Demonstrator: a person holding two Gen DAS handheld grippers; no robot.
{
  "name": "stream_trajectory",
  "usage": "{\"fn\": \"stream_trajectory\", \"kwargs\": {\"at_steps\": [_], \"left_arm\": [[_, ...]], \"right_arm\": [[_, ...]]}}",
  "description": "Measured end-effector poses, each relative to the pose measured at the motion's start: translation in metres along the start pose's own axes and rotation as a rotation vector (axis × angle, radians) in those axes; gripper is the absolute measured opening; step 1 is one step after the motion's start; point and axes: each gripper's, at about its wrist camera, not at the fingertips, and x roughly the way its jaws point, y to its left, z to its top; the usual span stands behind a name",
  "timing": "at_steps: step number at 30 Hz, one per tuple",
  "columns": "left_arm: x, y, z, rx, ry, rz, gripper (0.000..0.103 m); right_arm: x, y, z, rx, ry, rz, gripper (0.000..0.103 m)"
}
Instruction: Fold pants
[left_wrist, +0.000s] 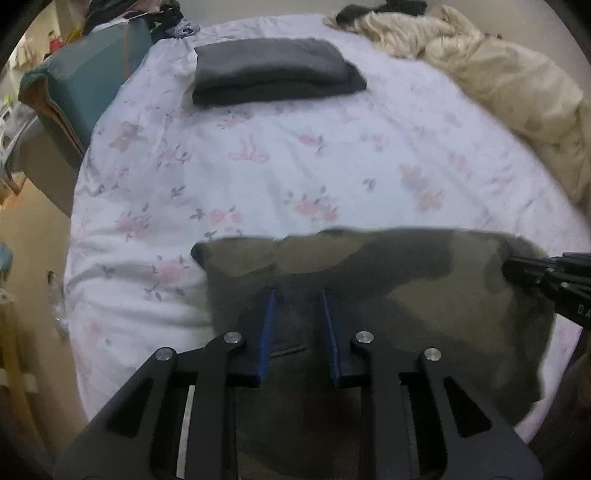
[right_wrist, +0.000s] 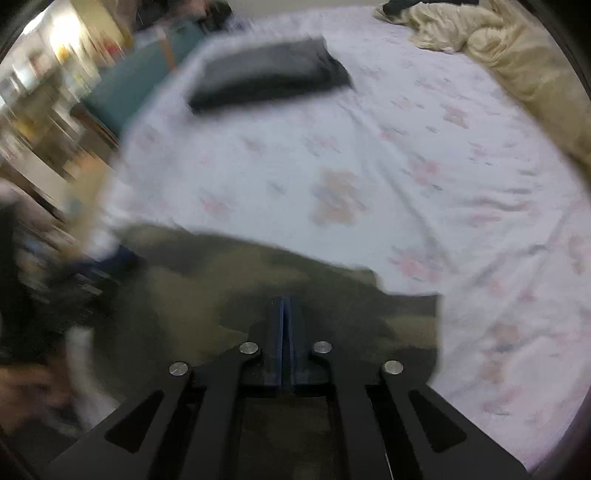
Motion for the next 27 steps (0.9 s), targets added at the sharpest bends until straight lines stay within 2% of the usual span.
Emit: {"fn": "stream_trajectory", "kwargs": {"at_steps": [2,4,6,8,9,10,11,12,13,15,16,17,18,19,21,26,27], "left_arm": [[0.017,-0.001,0.000,-0.016,0.055,-0.012,0.021],[0.030,-0.002,0.002,-0.023,0.101,-0.014,0.022],[0.032,-0.003,0.007,-0.021,0.120,-0.019,0.022],[0.021,0.005,0.008,-0.079,0.114,-0.047,0.022],[0.015,0.009,0.007,-0.109,0.101,-0.060,0.024],[0.005,0.015,0.005,-0.147,0.086,-0.072,0.034],[-0.006,0.022,0.003,-0.184,0.065,-0.092,0.042],[-0.018,0.030,0.001,-0.215,0.034,-0.110,0.066],[-0.026,0.035,-0.002,-0.235,0.010,-0.110,0.089],[-0.038,0.050,-0.009,-0.282,-0.030,-0.084,0.100],[-0.038,0.054,-0.011,-0.298,-0.024,-0.089,0.100],[-0.033,0.058,-0.015,-0.313,0.001,-0.109,0.100],[-0.024,0.060,-0.019,-0.328,0.043,-0.142,0.100],[-0.014,0.060,-0.023,-0.339,0.094,-0.175,0.100],[0.010,0.052,-0.034,-0.329,0.210,-0.233,0.100],[0.028,0.039,-0.041,-0.321,0.272,-0.303,0.099],[0.033,0.037,-0.040,-0.327,0.304,-0.352,0.092]], "right_arm": [[0.014,0.000,0.000,0.006,0.028,-0.032,0.000],[0.028,0.010,0.000,-0.056,0.038,-0.102,0.000],[0.037,0.011,0.003,-0.058,0.050,-0.113,0.000],[0.031,-0.001,0.005,0.007,0.040,-0.052,0.000],[0.022,-0.013,0.003,0.075,0.019,0.028,0.000],[0.014,-0.020,0.002,0.112,0.011,0.081,0.000],[0.000,-0.029,0.000,0.149,-0.009,0.159,0.009],[-0.010,-0.032,0.000,0.157,-0.031,0.183,0.016],[-0.030,-0.042,-0.003,0.166,-0.089,0.199,0.025],[-0.049,-0.058,-0.009,0.217,-0.148,0.234,0.085],[-0.055,-0.075,-0.017,0.283,-0.166,0.262,0.092],[-0.054,-0.082,-0.020,0.319,-0.164,0.268,0.095],[-0.048,-0.090,-0.025,0.366,-0.130,0.267,0.095],[-0.034,-0.096,-0.029,0.419,-0.058,0.272,0.095],[-0.011,-0.098,-0.034,0.457,0.025,0.308,0.095],[0.037,-0.087,-0.057,0.495,0.151,0.282,0.097],[0.043,-0.086,-0.062,0.519,0.156,0.303,0.098]]}}
